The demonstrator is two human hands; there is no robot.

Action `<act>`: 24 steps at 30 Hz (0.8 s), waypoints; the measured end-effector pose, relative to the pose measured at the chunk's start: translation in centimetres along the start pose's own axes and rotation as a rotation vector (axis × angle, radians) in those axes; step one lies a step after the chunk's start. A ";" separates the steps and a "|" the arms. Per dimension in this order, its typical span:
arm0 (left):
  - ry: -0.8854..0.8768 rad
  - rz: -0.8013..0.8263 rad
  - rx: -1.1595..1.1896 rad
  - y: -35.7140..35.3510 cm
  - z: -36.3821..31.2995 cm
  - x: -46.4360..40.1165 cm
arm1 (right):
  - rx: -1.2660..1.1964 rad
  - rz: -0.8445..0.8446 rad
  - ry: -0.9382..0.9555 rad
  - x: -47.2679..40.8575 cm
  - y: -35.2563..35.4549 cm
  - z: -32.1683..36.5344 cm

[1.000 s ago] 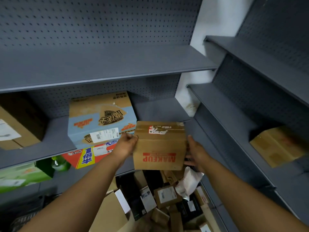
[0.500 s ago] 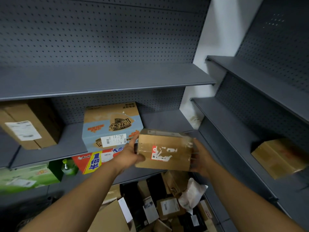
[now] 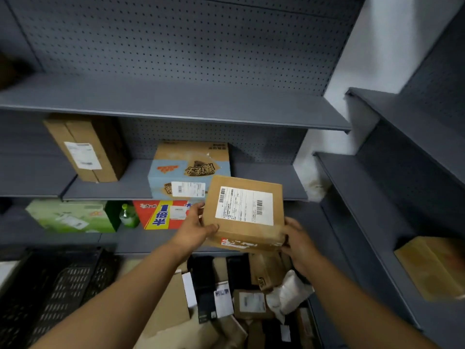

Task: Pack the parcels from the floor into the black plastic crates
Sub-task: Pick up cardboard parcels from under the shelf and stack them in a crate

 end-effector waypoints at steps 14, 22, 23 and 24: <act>-0.005 -0.400 -0.056 15.0 4.6 12.0 | 0.409 0.271 0.271 5.8 -16.7 -1.5; 0.051 -0.633 -0.294 30.2 7.3 24.1 | 0.620 0.439 0.494 15.0 -33.5 -5.6; 0.075 -0.654 -0.307 32.5 7.8 26.0 | 0.645 0.446 0.509 16.5 -36.0 -6.6; 0.089 -0.675 -0.315 34.9 8.6 27.8 | 0.667 0.450 0.527 18.1 -38.5 -7.5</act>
Point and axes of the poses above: each hand's wrist, its own x-axis away from the middle knuckle, its own y-axis out of the back of the hand, z = x × y, the point moved 3 cm from there along -x, towards the middle knuckle, and after that the axes turned 9 degrees about x, right-handed, at the moved point
